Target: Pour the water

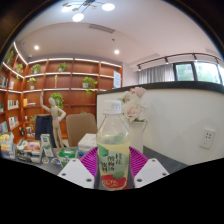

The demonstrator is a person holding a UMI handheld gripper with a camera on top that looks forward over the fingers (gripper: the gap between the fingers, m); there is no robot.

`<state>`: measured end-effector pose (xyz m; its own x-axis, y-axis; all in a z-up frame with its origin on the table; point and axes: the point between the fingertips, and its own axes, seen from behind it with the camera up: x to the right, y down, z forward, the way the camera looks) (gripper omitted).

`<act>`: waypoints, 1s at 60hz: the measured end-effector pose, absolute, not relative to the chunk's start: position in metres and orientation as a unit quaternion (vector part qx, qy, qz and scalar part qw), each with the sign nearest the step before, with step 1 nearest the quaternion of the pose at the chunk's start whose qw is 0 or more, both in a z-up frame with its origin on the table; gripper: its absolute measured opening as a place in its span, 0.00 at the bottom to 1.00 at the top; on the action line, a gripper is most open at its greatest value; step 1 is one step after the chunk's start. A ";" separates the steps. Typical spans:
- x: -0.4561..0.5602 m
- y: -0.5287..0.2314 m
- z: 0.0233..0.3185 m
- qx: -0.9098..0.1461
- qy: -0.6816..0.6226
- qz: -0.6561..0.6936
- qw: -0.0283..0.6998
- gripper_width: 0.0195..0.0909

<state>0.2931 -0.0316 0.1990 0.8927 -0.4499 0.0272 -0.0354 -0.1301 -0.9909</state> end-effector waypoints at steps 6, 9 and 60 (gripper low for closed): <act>0.316 -0.038 0.176 -0.746 0.172 -0.177 0.619 0.28; 0.332 -0.031 0.157 -0.746 0.175 -0.178 0.618 0.28; 0.313 -0.050 0.109 -0.772 0.150 -0.179 0.592 0.85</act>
<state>0.3133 -0.0505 0.1088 0.8909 -0.4432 0.0998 -0.0187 -0.2552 -0.9667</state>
